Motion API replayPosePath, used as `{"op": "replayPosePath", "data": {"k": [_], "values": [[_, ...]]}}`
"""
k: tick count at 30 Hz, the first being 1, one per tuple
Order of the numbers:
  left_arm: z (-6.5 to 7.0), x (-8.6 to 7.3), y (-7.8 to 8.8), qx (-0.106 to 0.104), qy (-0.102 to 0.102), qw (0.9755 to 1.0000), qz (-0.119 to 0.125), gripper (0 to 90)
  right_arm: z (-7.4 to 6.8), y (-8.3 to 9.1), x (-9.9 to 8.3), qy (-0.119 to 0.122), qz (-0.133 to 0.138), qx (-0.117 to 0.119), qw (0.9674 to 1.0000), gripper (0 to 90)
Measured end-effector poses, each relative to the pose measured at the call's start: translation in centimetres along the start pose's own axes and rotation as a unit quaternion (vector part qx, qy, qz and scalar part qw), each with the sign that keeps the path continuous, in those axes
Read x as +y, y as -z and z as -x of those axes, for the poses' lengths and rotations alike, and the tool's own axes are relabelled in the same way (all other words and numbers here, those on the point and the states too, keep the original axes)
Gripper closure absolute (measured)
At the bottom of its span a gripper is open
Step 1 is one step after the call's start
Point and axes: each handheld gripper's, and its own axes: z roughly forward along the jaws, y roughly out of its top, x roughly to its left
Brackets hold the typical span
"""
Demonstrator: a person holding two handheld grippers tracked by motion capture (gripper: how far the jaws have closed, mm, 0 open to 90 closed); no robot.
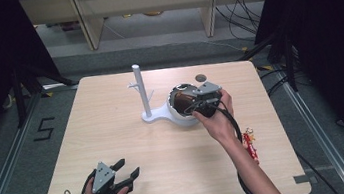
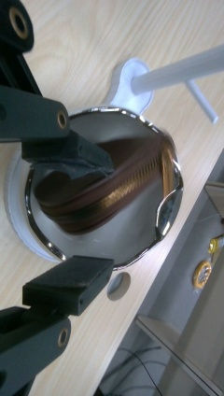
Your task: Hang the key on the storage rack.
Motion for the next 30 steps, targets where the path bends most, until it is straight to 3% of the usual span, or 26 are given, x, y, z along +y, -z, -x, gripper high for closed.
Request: {"op": "replayPosePath", "data": {"k": [4, 6, 9, 11, 12, 13, 15, 18, 25, 26, 27, 29, 30], "values": [[0.0, 0.1, 0.0, -0.001, -0.002, 1.0, 0.002, 34.9, 0.5, 1.0, -0.4, -0.014, 0.006, 0.002, 0.9999, 40.7], [0.1, 0.1, -0.1, -0.002, -0.001, 1.0, 0.002, 34.8, 0.8, 1.4, -1.0, -0.026, 0.015, 0.006, 0.9995, 40.8], [0.0, 0.1, -0.2, -0.005, -0.001, 1.0, 0.006, 34.6, 1.3, 1.9, -1.6, -0.026, 0.015, 0.008, 0.9995, 42.5], [0.0, 0.1, -0.3, -0.004, 0.0, 1.0, 0.007, 34.5, 1.7, 2.5, -2.2, -0.035, 0.015, 0.012, 0.9992, 47.8], [0.1, 0.3, -0.3, -0.003, -0.003, 1.0, 0.004, 34.5, 2.1, 3.1, -2.8, -0.04, 0.01, 0.012, 0.9991, 55.8], [0.1, 0.3, -0.3, -0.003, -0.003, 1.0, 0.004, 34.6, 2.1, 3.1, -2.8, -0.04, 0.01, 0.012, 0.9991, 55.8], [0.1, 0.4, -0.4, -0.004, -0.005, 1.0, 0.004, 34.8, 2.6, 3.9, -3.4, -0.041, -0.003, 0.017, 0.999, 68.1], [0.2, 0.6, -0.7, -0.01, -0.008, 0.9998, 0.012, 36.5, 3.0, 4.5, -4.1, -0.05, -0.02, 0.016, 0.9984, 75.5], [0.3, 0.7, -0.7, -0.011, -0.009, 0.9997, 0.021, 41.2, 4.1, 5.2, -5.7, -0.064, -0.045, 0.015, 0.9968, 82.2], [0.3, 0.7, -0.5, -0.009, -0.01, 0.9998, 0.017, 41.9, 4.0, 5.3, -5.8, -0.078, -0.049, 0.018, 0.9955, 82.6], [0.3, 0.7, -0.5, -0.007, -0.011, 0.9997, 0.018, 42.2, 4.1, 5.4, -6.0, -0.07, -0.051, 0.012, 0.9962, 83.0], [0.3, 0.7, -0.5, -0.013, -0.01, 0.9996, 0.024, 42.6, 4.1, 5.7, -6.1, -0.086, -0.066, 0.017, 0.994, 83.4], [0.4, 0.7, -0.4, -0.012, -0.011, 0.9996, 0.023, 42.9, 4.4, 5.7, -6.2, -0.074, -0.068, 0.016, 0.9948, 83.3]]}}
